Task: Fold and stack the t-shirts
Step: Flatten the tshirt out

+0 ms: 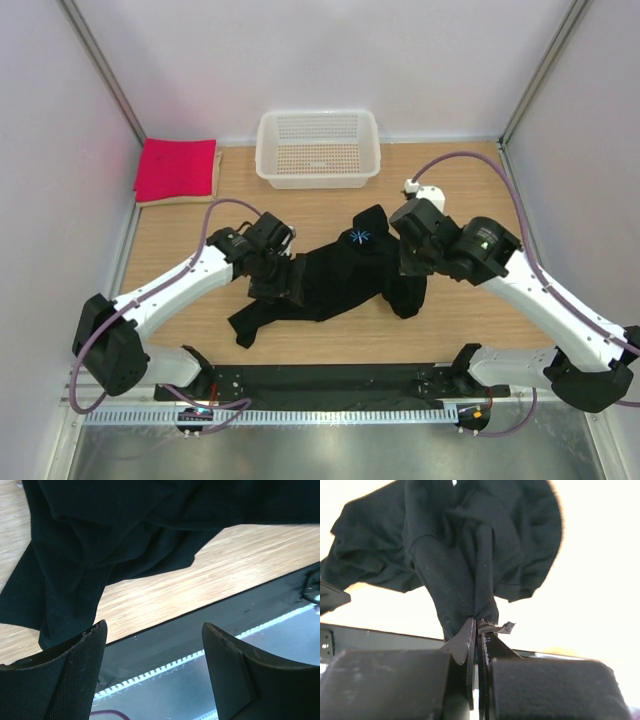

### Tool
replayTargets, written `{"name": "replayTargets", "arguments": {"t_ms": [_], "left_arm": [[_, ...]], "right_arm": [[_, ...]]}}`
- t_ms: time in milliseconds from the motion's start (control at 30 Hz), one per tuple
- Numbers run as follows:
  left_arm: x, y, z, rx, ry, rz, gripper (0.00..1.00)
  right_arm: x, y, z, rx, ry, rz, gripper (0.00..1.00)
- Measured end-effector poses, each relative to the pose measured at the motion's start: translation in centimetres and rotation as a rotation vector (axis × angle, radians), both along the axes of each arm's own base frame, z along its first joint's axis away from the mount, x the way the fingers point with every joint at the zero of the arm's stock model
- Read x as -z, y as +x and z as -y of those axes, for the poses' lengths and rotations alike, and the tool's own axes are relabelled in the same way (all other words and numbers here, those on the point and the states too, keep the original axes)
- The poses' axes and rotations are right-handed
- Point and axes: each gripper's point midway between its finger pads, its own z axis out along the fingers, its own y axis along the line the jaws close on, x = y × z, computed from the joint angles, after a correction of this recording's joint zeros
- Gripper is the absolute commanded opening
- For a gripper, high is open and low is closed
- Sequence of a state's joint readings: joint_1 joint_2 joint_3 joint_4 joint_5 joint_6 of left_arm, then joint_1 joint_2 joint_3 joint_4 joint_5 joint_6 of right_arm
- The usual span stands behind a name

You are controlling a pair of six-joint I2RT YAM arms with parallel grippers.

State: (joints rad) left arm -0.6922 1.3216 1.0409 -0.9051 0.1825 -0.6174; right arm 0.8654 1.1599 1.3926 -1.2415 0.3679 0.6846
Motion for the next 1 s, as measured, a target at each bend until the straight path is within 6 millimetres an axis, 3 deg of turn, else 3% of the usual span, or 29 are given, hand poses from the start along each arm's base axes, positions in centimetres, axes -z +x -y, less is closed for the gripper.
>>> {"name": "replayTargets", "arguments": {"t_ms": [67,200,400,667,800,900,1000], "left_arm": [[0.7,-0.2,0.1,0.014,0.031,-0.008,0.77],[1.2,-0.3,0.1,0.027,0.061,0.002,0.76],[0.9,0.9,-1.3,-0.022,0.127,0.086,0.76],[-2.5,1.9,-2.5,-0.096,0.086,0.238,0.73],[-3.5,2.1,-1.7,-0.076,0.031,0.271,0.59],[-3.1,1.9,-0.9,-0.013,0.037,0.281,0.48],[-2.1,1.2,0.6,0.091,0.074,0.273,0.48]], "right_arm": [[-1.8,0.4,0.9,0.028,-0.012,0.037,0.01],[-7.6,2.2,2.5,0.098,0.015,0.200,0.01],[-14.1,5.1,7.1,0.295,-0.032,0.414,0.01],[-15.0,6.5,14.1,0.440,-0.236,0.411,0.01],[-15.6,7.5,14.6,0.434,-0.267,0.401,0.01],[-15.5,8.4,14.2,0.413,-0.265,0.389,0.01],[-15.0,8.7,13.8,0.392,-0.261,0.368,0.01]]}}
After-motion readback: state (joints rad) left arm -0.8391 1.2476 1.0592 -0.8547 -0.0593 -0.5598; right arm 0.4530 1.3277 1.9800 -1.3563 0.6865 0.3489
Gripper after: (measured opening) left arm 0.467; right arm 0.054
